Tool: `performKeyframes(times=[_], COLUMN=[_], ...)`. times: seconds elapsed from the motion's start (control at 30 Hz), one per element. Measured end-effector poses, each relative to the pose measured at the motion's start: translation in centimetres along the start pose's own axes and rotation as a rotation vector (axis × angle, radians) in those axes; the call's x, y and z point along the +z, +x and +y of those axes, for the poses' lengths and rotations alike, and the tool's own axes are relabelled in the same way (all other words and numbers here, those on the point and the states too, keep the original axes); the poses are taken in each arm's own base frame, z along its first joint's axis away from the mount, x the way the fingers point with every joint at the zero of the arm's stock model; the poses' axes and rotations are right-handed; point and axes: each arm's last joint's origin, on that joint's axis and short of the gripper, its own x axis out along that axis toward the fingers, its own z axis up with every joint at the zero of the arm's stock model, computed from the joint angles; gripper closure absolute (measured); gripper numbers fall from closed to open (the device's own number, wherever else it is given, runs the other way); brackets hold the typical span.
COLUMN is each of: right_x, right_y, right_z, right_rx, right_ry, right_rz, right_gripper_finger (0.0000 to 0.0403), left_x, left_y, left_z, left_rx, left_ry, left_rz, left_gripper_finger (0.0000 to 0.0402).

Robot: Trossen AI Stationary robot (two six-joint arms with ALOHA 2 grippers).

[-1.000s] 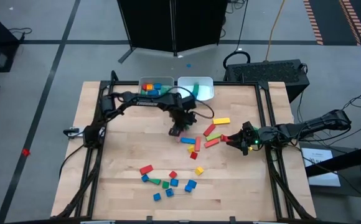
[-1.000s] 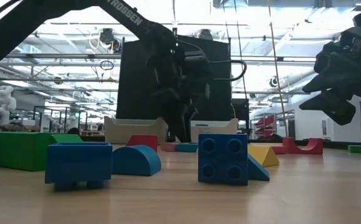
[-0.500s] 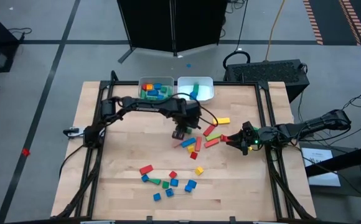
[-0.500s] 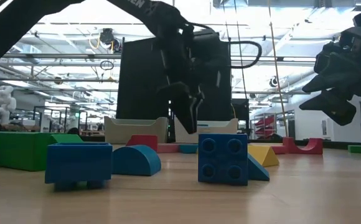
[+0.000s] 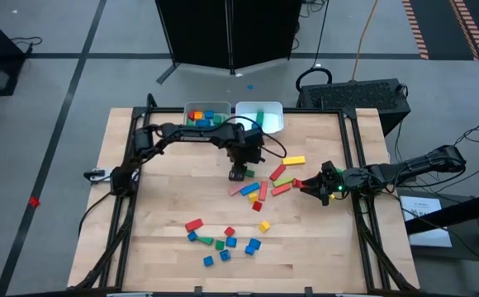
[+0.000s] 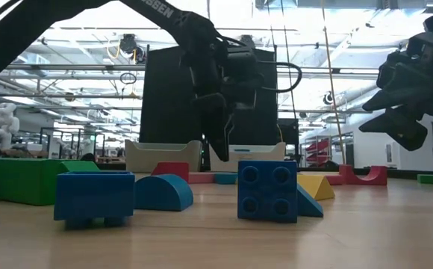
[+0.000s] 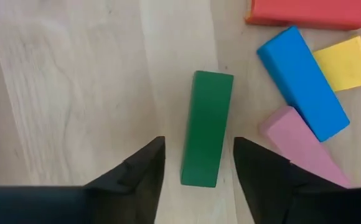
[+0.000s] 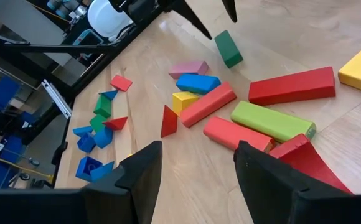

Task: Sort blocks by size
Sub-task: Put the green rectangular block into the white bin

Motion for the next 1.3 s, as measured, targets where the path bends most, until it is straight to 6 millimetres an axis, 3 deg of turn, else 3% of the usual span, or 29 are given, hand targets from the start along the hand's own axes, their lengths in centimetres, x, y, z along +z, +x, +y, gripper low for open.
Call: performKeyframes(times=[0.27,0.7,0.83,1.03,1.2,1.3], right_x=[0.0,-0.1,-0.1,-0.1,-0.1,-0.1], right_y=[0.1,0.1,0.1,0.1,0.1,0.2], right_z=[0.0,-0.1,-0.1,-0.1,-0.1,-0.1], right_rx=[-0.006,-0.011,-0.015,-0.016,-0.019,-0.021], right_ry=[-0.004,-0.002,-0.001,0.0,0.0,-0.001], right_rz=[0.005,0.008,0.01,0.01,0.009,0.012], right_gripper_finger=[0.0209,0.0209,0.0209,0.0209,0.0209,0.0209], left_x=[-0.1,-0.4,-0.6,-0.4,0.7,2.3], left_y=[1.1,3.5,4.7,5.0,3.4,1.6], left_z=[-0.1,-0.5,-0.6,-1.3,-1.2,-0.8], left_rx=[0.013,0.019,0.003,0.006,0.029,0.057], left_ry=[0.011,0.02,0.012,0.026,-0.022,-0.053], left_rz=[0.005,0.054,0.092,0.105,0.077,-0.004], left_gripper_finger=[0.0155,0.0155,0.0191,0.0314,0.0318,0.0318])
